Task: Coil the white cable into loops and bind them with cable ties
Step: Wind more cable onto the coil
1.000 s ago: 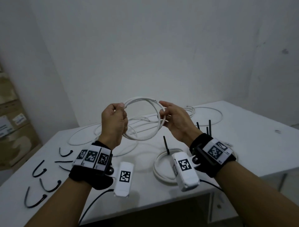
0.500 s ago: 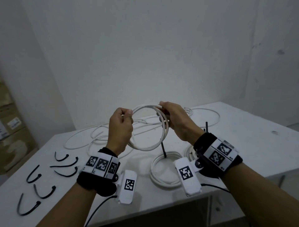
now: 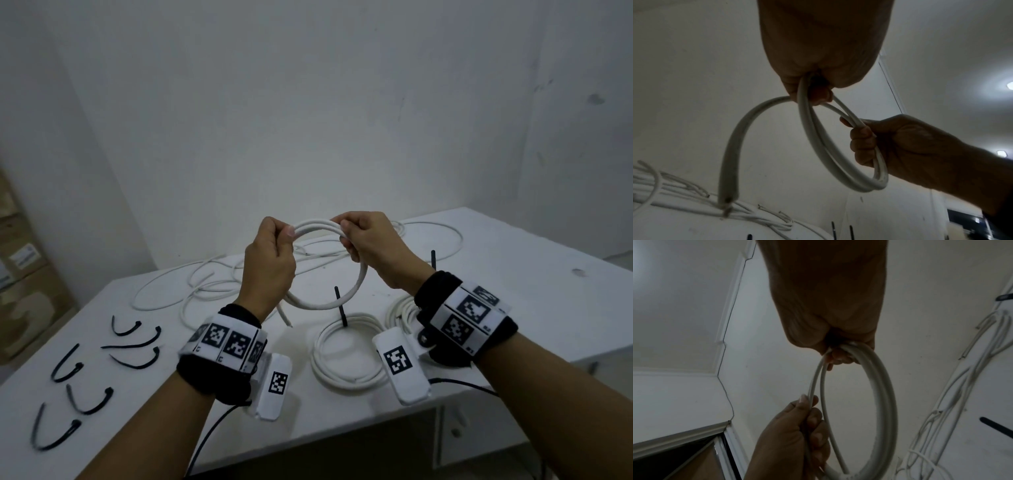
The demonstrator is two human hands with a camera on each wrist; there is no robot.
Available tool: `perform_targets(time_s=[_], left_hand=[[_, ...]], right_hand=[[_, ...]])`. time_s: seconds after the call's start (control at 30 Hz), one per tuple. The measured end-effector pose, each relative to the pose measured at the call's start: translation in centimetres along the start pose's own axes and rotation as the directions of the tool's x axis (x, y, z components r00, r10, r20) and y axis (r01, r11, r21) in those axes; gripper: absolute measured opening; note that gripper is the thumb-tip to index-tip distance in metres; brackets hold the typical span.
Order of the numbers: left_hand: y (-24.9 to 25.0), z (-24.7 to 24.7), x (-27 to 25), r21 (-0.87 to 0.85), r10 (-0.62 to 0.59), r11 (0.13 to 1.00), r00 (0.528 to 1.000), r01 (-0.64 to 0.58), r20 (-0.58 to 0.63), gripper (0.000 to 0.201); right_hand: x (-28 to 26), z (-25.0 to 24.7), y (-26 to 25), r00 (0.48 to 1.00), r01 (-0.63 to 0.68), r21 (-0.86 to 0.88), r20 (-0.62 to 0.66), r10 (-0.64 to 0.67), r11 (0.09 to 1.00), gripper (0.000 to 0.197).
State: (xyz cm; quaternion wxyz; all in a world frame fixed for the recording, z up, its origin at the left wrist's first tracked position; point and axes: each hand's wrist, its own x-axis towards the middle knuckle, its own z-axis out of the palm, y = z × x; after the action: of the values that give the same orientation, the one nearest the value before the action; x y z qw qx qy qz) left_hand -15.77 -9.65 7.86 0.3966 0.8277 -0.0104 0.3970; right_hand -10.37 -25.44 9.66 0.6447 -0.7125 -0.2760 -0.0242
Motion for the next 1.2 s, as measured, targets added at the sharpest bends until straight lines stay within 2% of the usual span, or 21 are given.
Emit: perform_targets(time_s=[0.1,0.17,0.2,0.27,0.3,0.37,0.47,0.53,0.63,0.73,0.83,0.9,0.97,1.03,1.1,1.13,1.2], left_hand=[[-0.3,-0.2,-0.2,0.246,0.208,0.949,0.978,-0.197,-0.019,0.013],[-0.5,-0.5,0.0,0.303,0.256,0.920,0.966,-0.250,0.021,0.012],[-0.4,-0.6,0.0,0.238,0.201,0.948,0.977,-0.212,0.069,0.012],[0.5,-0.8,0.1,-0.056,-0.016,0.998,0.980,0.028,0.201,0.010],[1.1,-0.9,0.1,-0.198,-0.107,0.967,0.960,0.161,0.258,0.010],[2.0,-1.2,0.2,-0.353,-0.230,0.870,0.916,0.345,0.330,0.017],[2.5,-1.1,0.7,-0.439,-0.294,0.775,0.875,0.454,0.385,0.023],[2.2,-1.1,0.9,-0.430,-0.301,0.788,0.884,0.441,0.357,0.024],[1.8,-1.6,0.9,-0.377,-0.290,0.834,0.901,0.403,0.323,0.024],[1.5,-2.2,0.8,-0.289,-0.280,0.873,0.890,0.392,0.360,0.022],[1.7,-2.8,0.7,-0.210,-0.311,0.888,0.871,0.409,0.380,0.015],[1.7,-3.0,0.8,-0.195,-0.342,0.878,0.859,0.436,0.382,0.011],[1.7,-3.4,1.0,-0.216,-0.360,0.863,0.856,0.457,0.371,0.016],[1.7,-3.8,1.1,-0.284,-0.365,0.831,0.853,0.479,0.374,0.013],[1.3,-4.0,0.9,-0.357,-0.330,0.816,0.874,0.454,0.355,0.008],[0.9,-4.1,0.7,-0.338,-0.300,0.853,0.903,0.398,0.308,0.006],[-0.1,-4.4,0.0,-0.142,-0.198,0.965,0.969,0.220,0.150,0.013]], right_hand=[[0.1,-0.3,0.4,1.000,0.020,-0.001,0.008,-0.020,1.000,0.028],[0.2,-0.6,0.5,0.999,0.025,0.029,0.025,-0.025,0.999,0.028],[0.3,-0.7,0.5,0.999,0.030,0.040,0.030,-0.031,0.999,0.030],[0.4,-0.8,0.5,0.998,0.047,0.045,0.039,-0.049,0.998,0.031],[0.5,-0.7,0.5,0.997,0.057,0.043,0.042,-0.059,0.997,0.031],[0.7,-0.7,0.4,0.997,0.069,0.040,0.042,-0.071,0.997,0.030],[0.9,-0.3,0.4,0.995,0.093,0.028,0.038,-0.094,0.995,0.029],[0.8,0.0,0.4,0.993,0.104,0.030,0.054,-0.106,0.994,0.028],[0.5,0.2,0.2,0.990,0.057,0.008,0.132,-0.057,0.998,0.026],[0.5,0.5,-0.7,0.969,0.020,-0.081,0.248,0.000,0.997,0.036],[0.8,1.5,-1.8,0.946,0.024,-0.187,0.321,0.038,0.982,0.035],[1.1,2.4,-2.1,0.933,0.078,-0.321,0.358,0.044,0.944,0.033],[1.2,3.3,-2.0,0.928,0.179,-0.494,0.373,0.021,0.851,0.034],[1.3,3.8,-1.7,0.942,0.225,-0.555,0.333,-0.034,0.801,0.035],[1.5,3.7,-1.7,0.961,0.213,-0.563,0.266,-0.069,0.798,0.032],[1.7,3.6,-1.7,0.970,0.202,-0.571,0.230,-0.081,0.796,0.032],[2.0,3.4,-1.7,0.980,0.186,-0.582,0.172,-0.103,0.792,0.032]])
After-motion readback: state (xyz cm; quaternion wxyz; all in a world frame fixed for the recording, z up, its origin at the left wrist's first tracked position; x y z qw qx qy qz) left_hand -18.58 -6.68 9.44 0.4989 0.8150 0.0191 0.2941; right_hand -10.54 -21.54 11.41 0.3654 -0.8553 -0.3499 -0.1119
